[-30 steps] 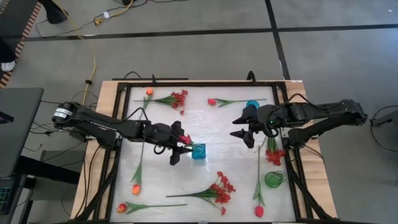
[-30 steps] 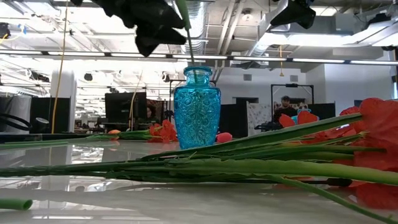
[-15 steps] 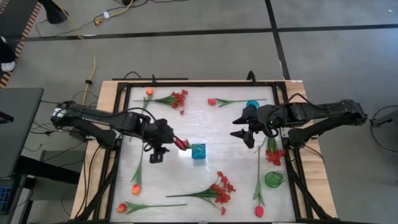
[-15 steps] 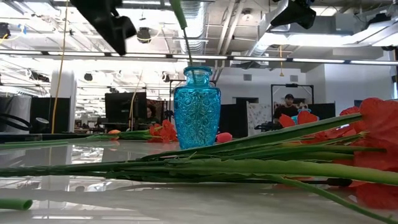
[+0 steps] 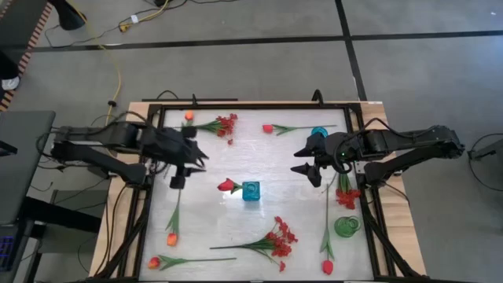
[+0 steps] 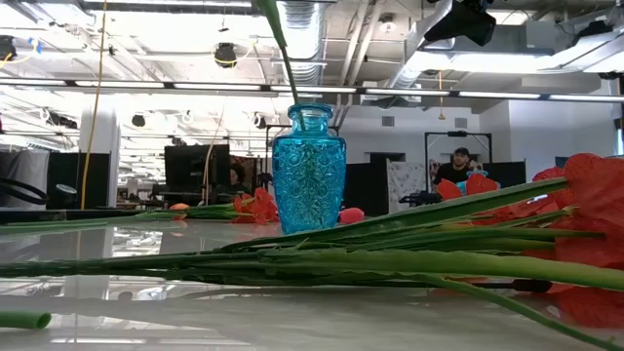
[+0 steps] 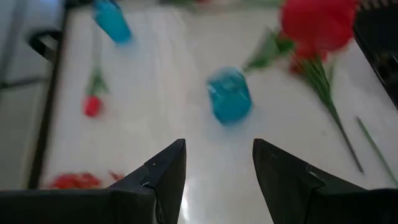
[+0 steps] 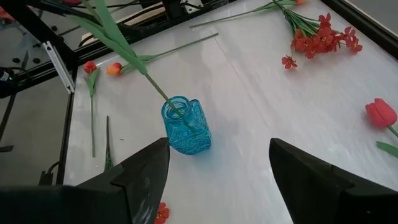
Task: Sort flowers into vase by color
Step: Put the top pink flower into the bottom blue vase
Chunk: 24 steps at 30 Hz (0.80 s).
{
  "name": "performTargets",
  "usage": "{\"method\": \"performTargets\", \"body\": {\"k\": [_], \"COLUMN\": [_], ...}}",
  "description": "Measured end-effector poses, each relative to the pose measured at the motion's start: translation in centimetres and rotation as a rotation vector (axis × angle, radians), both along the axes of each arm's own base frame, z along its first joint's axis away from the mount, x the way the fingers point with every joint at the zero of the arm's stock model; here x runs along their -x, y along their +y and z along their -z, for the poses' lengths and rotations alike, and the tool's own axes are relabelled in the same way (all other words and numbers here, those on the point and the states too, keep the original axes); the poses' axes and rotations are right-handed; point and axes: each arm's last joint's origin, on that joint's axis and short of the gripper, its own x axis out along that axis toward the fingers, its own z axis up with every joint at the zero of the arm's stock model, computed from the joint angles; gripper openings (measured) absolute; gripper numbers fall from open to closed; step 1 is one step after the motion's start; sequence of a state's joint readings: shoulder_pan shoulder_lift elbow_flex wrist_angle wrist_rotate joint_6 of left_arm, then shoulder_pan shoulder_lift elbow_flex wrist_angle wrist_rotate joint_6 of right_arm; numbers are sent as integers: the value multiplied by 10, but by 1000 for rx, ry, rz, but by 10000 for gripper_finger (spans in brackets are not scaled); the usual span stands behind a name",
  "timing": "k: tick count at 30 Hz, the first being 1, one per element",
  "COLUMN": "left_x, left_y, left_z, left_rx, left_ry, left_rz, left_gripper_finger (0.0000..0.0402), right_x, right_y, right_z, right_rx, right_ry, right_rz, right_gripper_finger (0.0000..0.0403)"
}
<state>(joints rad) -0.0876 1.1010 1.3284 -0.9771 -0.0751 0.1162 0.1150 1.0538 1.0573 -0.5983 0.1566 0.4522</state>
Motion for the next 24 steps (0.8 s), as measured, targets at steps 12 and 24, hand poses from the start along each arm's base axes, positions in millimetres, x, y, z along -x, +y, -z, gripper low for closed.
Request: {"method": "performTargets", "body": {"k": [12,24], "left_x": [17,-49], "left_y": [38,101], "left_z": [-28,-13], "left_rx": [-124,-116], "left_ry": [-237,-370], "left_rz": [-45,22], "left_gripper_finger": [174,174], "right_x": [0,0], "right_y": [-1,1], "right_z": [0,-1], "right_rx": [-61,-221], "right_ry": [-12,-52], "right_rz": [75,254], "right_gripper_finger": [301,301]}}
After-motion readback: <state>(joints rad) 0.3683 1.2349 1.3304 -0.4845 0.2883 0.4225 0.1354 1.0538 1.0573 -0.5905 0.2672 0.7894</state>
